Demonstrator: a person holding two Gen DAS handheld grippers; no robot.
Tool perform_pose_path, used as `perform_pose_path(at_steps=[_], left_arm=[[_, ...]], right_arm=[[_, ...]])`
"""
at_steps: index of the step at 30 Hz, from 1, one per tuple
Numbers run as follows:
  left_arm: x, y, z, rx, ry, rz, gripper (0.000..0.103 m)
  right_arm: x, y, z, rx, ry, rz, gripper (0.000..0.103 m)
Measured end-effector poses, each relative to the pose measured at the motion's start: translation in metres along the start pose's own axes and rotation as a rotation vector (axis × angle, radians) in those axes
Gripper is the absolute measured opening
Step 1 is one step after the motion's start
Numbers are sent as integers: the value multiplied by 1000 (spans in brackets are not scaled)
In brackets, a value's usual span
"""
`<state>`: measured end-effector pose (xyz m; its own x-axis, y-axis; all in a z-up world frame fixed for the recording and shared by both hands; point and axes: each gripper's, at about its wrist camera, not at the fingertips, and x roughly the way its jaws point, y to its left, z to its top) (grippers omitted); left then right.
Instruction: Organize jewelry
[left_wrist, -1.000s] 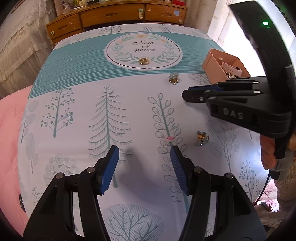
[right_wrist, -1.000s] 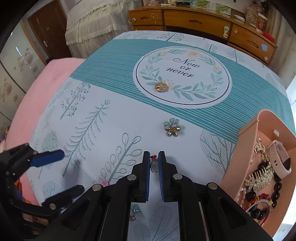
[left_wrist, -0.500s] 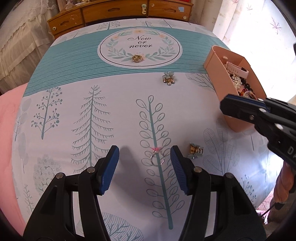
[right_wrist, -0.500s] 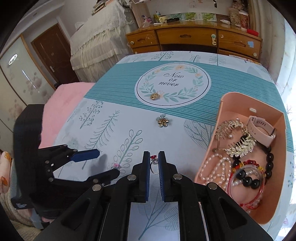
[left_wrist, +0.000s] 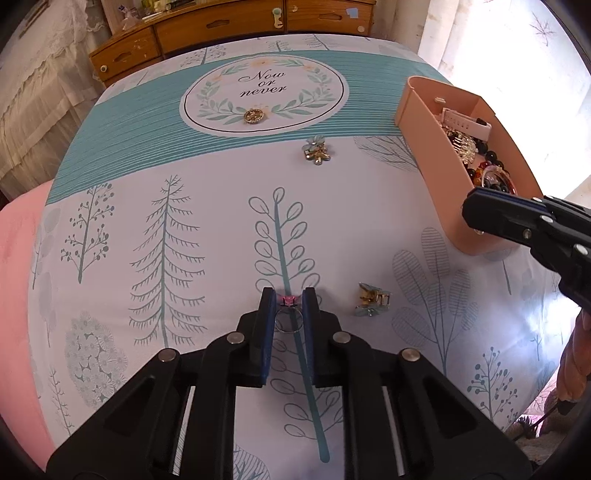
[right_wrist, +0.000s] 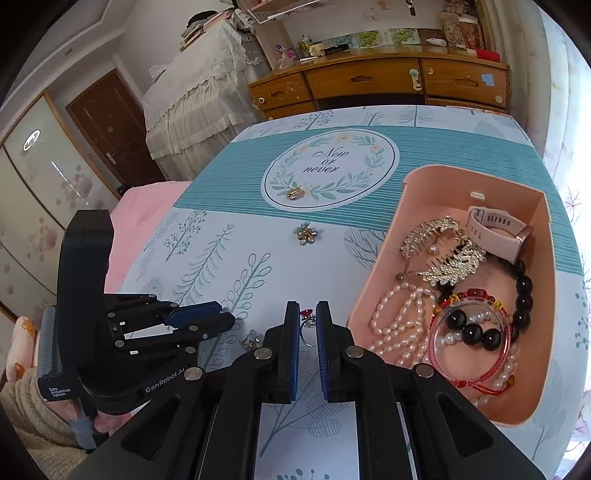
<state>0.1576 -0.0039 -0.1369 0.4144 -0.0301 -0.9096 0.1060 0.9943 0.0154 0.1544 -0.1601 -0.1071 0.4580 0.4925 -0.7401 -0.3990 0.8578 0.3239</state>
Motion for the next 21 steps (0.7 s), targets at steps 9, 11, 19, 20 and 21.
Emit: perform_pose_path(at_steps=[9,11,19,20,21], left_arm=[[-42,-6,8,13,-84,4,12],[-60,-11,16,24,-121,-14,12],[-124,-55,61,106,-286,-112,12],[-129,-63,66,120,-303,-119,12],[-133,-69,72,133,-318,-127,12]], right_arm=[[-26,-13,-11,41,-54,24,9],[-37,-15,-12,48,-78,22,9],[-105,-29,1,84,-223,-12,9],[-114,-30,3,87,-243,-22,9],[-122,-31,6,88,-262,-28,9]])
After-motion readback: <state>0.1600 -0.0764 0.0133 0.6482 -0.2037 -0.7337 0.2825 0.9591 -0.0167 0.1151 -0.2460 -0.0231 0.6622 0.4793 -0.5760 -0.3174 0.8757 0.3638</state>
